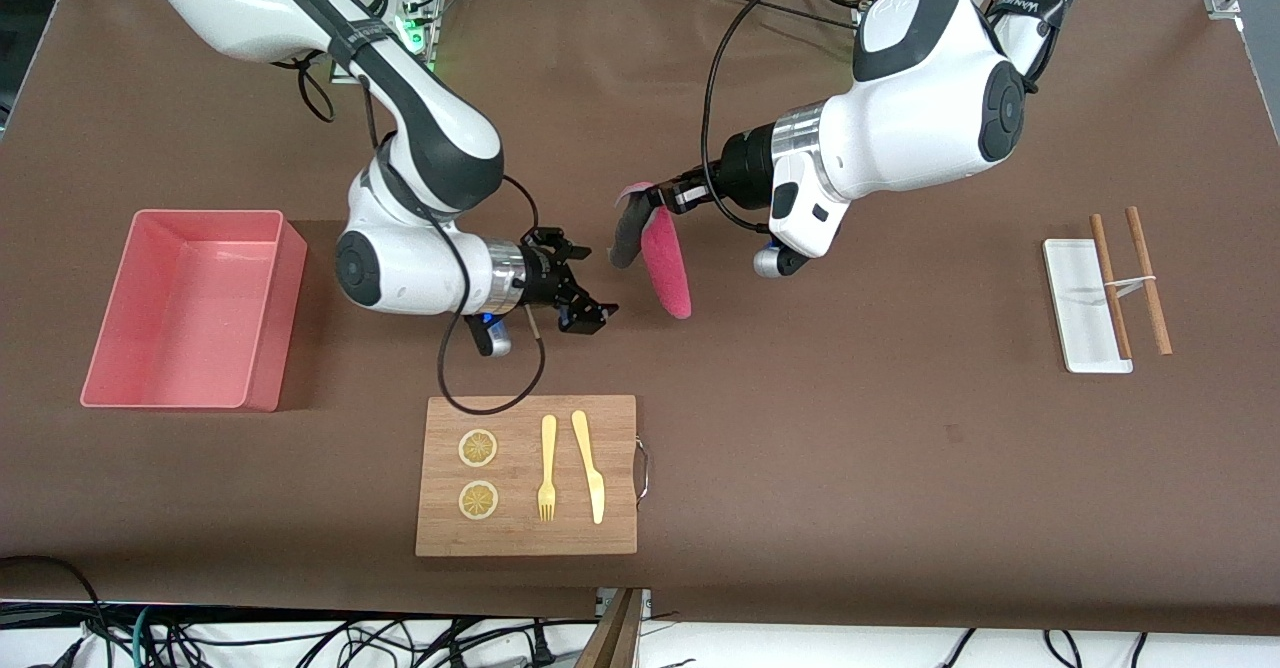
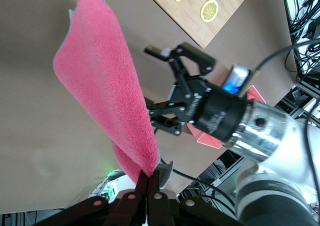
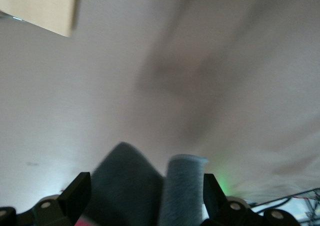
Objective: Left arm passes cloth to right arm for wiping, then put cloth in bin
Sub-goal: 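Pull the cloth with the right gripper while the left gripper releases it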
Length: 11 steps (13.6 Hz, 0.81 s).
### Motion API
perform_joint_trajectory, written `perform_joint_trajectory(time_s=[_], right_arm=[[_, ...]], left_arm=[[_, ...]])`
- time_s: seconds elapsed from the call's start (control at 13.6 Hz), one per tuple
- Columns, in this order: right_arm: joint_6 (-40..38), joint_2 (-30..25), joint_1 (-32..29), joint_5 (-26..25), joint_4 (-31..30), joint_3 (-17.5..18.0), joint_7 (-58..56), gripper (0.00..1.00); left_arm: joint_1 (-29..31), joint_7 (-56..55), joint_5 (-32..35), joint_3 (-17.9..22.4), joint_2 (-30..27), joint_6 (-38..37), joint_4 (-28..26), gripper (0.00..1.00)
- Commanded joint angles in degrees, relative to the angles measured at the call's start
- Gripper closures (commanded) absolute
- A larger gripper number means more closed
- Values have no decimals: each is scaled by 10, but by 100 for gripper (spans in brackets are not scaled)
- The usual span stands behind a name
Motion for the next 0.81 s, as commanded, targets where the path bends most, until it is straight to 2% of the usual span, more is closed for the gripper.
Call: perform_joint_trajectory(time_s=[0.0,0.37,0.44,0.51,0.59,0.66,0.74], right_arm=[[-2,-7,-6,11,-29,22,21,1],[-2,-7,-6,11,-50,54,49,2],[-9,-7,-6,11,-52,56,51,14],[-25,-7,-6,14,-52,56,51,39],[-38,-7,-6,25,-51,56,52,80],[-48,-7,-6,42,-50,56,53,100],[-53,-7,-6,57,-50,56,55,100]], left_arm=[[-5,-5,-13,4,7,0,15,100],[-5,-5,-13,4,7,0,15,100],[-5,-5,-13,4,7,0,15,100],[-5,-5,-13,4,7,0,15,100],[-5,-5,-13,4,7,0,15,100],[-5,-5,-13,4,7,0,15,100],[-5,-5,-13,4,7,0,15,100]])
